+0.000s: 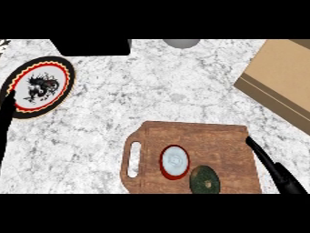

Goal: Pick the squash from the cutting board and place it in the cardboard box

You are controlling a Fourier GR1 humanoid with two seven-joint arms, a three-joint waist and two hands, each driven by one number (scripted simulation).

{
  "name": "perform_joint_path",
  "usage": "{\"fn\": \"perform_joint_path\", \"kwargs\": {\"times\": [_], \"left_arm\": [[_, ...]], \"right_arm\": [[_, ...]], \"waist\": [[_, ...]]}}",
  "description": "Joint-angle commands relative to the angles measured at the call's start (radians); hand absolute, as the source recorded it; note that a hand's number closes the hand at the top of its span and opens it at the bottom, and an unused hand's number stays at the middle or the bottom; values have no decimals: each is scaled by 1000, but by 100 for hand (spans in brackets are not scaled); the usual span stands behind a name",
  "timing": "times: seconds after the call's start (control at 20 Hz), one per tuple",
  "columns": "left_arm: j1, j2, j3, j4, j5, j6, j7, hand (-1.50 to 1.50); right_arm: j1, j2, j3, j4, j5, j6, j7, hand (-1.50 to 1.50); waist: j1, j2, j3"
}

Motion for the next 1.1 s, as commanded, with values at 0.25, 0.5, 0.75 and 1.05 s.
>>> {"fn": "perform_joint_path", "kwargs": {"times": [0.25,0.5,0.75,1.05], "left_arm": [[-24,-33,-5,52,-31,-12,-19,0],[-10,-28,13,27,-32,-15,1,0],[-34,-48,8,45,-60,-23,-17,0],[26,-50,52,-14,-67,-42,-4,0]], "right_arm": [[-82,-217,18,-102,298,-35,259,-150],[-92,-348,38,-276,348,113,475,-150],[-262,-259,135,-305,430,273,754,-150],[-323,-133,176,-324,496,402,927,-150]], "waist": [[12,2,-4],[12,-1,-3],[26,3,-2],[24,1,-1]]}}
